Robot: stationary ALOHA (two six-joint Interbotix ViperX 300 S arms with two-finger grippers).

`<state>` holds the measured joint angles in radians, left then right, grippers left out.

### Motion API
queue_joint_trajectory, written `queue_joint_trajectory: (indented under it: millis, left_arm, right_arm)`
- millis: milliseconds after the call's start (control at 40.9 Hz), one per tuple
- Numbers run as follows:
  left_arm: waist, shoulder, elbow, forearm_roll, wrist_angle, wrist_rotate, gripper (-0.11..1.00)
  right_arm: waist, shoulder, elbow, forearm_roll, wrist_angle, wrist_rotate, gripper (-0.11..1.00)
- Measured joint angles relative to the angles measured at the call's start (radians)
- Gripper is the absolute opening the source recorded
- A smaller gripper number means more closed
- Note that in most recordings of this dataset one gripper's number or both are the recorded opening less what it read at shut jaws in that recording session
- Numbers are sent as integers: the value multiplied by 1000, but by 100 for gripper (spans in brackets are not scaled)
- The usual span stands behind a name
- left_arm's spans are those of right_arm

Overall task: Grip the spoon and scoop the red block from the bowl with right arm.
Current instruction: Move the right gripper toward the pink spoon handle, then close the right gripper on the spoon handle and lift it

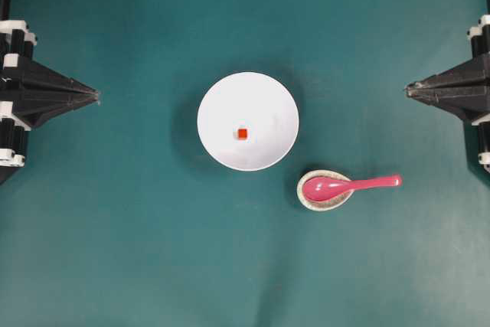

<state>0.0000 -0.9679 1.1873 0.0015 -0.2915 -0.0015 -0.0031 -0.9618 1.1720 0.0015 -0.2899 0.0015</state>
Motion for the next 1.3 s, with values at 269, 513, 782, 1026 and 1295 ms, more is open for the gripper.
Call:
queue_joint_trajectory:
  millis: [269,513,782,1026,1295]
  left_arm:
    - [-2,0,-12,17,20,11,1]
    - [0,-6,-20,17,26,0,1]
    - [0,-8,-20,17,34,-3,1]
    - [0,-8,-20,17,34,-8,1]
    - [0,-8,-20,17,38,-12,1]
  right_arm:
    - [41,40,0,8,-20,26,0]
    - [100,126,3,9,-51,49,0]
    - [215,342,84,35,-161,118,46]
    - [314,621,224,115,-558,129,42]
    - [373,888,291,229,-847,132,42]
